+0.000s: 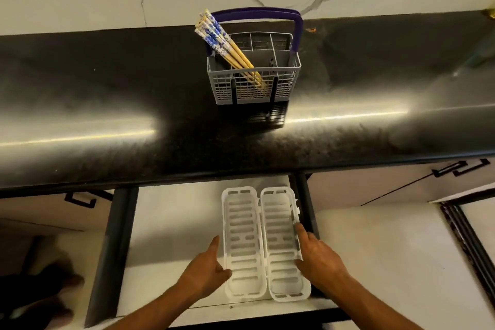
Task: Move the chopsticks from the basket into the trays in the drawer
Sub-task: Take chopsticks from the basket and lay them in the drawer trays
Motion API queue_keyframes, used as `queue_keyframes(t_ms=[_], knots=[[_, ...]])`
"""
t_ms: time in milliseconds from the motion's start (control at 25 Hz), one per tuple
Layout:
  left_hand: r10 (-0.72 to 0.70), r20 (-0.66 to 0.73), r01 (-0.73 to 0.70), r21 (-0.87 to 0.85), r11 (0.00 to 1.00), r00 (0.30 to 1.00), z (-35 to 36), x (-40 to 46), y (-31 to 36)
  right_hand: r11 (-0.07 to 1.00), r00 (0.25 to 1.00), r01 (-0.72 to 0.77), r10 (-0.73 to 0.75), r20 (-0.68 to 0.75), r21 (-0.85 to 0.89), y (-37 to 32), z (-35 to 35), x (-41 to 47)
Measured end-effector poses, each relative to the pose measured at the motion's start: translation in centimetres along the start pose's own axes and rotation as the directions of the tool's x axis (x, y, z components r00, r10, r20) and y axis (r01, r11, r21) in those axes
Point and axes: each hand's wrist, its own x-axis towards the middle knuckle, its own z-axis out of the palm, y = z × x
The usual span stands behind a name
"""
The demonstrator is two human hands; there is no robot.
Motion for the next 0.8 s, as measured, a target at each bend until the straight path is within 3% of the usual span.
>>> queue_keyframes(t_ms=[360,440,520,600,640,720,800], knots=[[-0.039,0.084,0.031,0.089,0.996,0.996,1.2,-1.3,0.0,0.993,0.998,0.044,-0.039,0.050,-0.110,0.1,0.3,-0.2],[-0.022,0.106,0.000,0.196,0.981,0.994,0.3,-1.5,0.4,0.996,0.997,0.044,-0.039,0.063,-0.074,-1.1,-1.3,-0.9],[-0.017,0.161,-0.038,0.335,0.942,0.987,-2.8,-1.6,1.9,0.993,0.995,0.099,-0.099,-0.001,-0.060,-2.7,-5.5,-1.1],[0.037,0.155,-0.086,0.320,0.943,0.987,-8.2,-1.7,3.7,0.983,0.965,0.180,-0.182,-0.189,-0.028,-5.0,-11.7,-0.3],[0.108,0.105,-0.132,0.265,0.955,0.989,-11.5,-1.9,4.9,0.964,0.913,0.264,-0.245,-0.325,0.013,-6.5,-15.1,0.4],[0.270,-0.136,-0.264,0.060,0.963,0.953,-17.4,-2.2,7.3,0.881,0.760,0.463,-0.338,-0.555,0.097,-9.5,-21.3,2.0],[0.319,-0.420,-0.411,-0.148,0.900,0.850,-22.5,-2.3,10.4,0.816,0.649,0.568,-0.366,-0.667,0.106,-12.9,-26.3,4.5]])
